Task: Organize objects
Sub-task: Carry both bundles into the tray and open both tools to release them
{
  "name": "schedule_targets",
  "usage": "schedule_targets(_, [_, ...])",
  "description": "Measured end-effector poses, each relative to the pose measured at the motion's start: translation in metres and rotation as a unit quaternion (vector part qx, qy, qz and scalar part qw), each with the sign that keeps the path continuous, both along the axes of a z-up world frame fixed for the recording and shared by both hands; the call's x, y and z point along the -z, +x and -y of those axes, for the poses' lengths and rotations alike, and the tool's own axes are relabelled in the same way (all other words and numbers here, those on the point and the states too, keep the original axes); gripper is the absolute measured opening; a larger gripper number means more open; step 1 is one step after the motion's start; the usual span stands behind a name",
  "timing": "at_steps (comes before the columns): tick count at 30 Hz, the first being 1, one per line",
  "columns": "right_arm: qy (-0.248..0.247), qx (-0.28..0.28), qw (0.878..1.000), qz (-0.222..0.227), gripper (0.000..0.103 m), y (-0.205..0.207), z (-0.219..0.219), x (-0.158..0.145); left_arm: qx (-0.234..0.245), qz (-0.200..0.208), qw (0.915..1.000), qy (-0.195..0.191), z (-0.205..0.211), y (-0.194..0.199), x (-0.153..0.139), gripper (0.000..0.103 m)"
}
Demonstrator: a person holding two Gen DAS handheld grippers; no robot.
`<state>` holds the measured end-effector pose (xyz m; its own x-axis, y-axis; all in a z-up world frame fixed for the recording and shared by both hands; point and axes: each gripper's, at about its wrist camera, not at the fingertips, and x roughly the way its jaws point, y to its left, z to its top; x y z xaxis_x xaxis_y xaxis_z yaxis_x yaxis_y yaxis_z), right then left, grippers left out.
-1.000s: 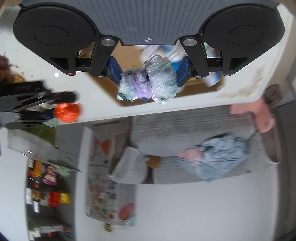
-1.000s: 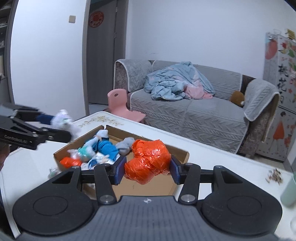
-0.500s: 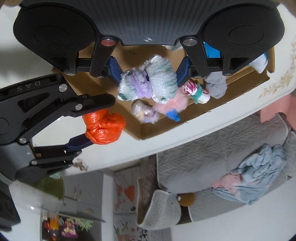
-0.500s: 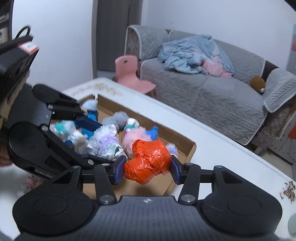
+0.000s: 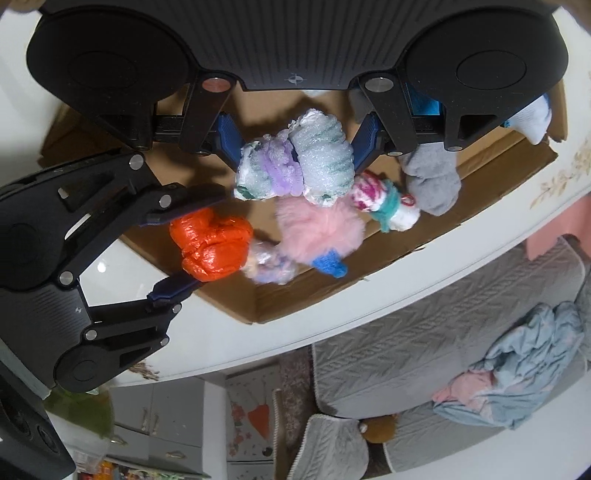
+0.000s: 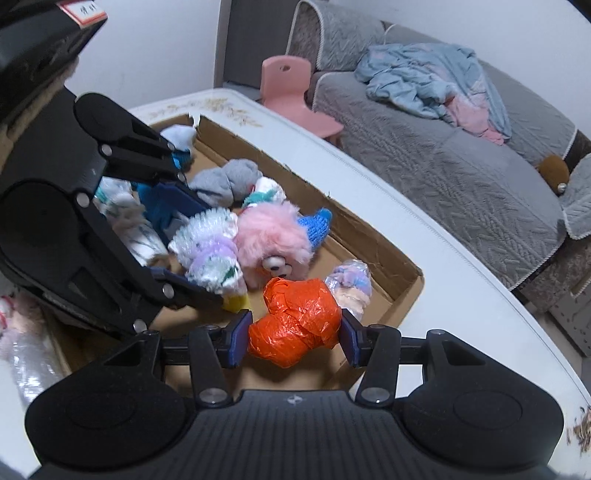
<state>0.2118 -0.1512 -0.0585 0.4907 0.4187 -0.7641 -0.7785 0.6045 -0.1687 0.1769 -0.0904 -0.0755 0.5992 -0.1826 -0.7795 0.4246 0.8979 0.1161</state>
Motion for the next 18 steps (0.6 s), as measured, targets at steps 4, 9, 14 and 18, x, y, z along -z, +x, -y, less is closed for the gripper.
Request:
schedule_targets(4, [-0.020,-0.013,1.000,0.000,0.046,0.008,-0.006,0.009,-0.007,-0.001,1.0000,-0.005,-0.004,0.005,0.002,0.067])
schedule_targets(9, [-0.027,-0.027,0.999,-0.001,0.046,0.013,-0.010,0.012,-0.012,0.002,0.9999,-0.009,-0.002,0.007,0.002,0.067])
schedule_targets(14, [-0.028,-0.024,0.999,-0.002,0.047,0.015,-0.008,0.011,-0.023,0.001,0.9996,-0.018,-0.003,0.009,0.002,0.068])
schedule_targets(18, [-0.030,-0.020,0.999,0.000,0.050,0.014,-0.007,0.012,-0.022,0.001,0.9996,-0.018,-0.003,0.007,0.002,0.069])
